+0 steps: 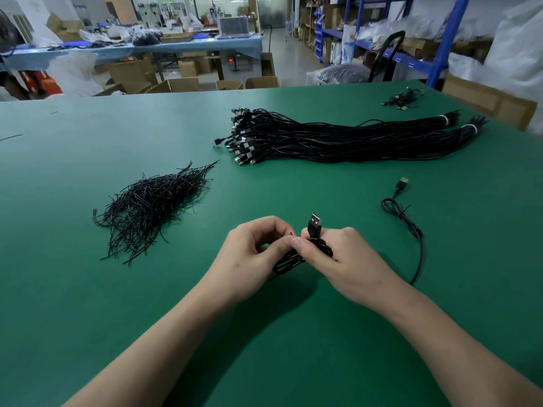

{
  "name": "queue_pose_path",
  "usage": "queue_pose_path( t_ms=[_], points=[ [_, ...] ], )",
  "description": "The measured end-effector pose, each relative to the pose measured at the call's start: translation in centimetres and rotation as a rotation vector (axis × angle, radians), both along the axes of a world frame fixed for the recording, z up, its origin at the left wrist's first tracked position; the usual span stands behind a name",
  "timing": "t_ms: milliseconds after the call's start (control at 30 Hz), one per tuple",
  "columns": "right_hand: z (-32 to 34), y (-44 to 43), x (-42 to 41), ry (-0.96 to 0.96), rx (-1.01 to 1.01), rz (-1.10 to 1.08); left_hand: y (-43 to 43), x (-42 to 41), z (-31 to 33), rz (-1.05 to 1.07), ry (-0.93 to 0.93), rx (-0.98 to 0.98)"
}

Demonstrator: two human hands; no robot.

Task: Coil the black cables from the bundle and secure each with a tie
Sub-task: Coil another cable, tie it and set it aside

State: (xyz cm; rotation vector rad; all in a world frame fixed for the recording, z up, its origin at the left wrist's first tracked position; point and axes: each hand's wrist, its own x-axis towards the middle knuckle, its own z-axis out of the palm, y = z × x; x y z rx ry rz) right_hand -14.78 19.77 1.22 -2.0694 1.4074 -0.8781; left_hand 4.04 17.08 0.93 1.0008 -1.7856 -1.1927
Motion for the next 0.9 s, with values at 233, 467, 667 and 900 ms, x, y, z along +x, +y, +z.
queue_pose_path(
  t_ms=[233, 467, 667, 900],
  points=[
    [0.0, -0.1, -0.1, -0.155, 0.116, 0.003, 0.3, -0.5, 0.0, 0.013, -0.013, 0.032],
    [-0.1, -0.4, 0.1, -0.607, 0.408, 0.036, 0.7, -1.3, -0.4, 0.205, -0.088, -0.159],
    [-0.5, -0.4, 0.8, -0.800, 0.346, 0.068, 0.8, -1.6, -0.1, 0.333, -0.064, -0.220],
    [-0.4, -0.6, 1.0, -0.909, 0.274, 0.091, 0.7, -1.7, 0.0, 0.256, 0.064, -0.052]
  ],
)
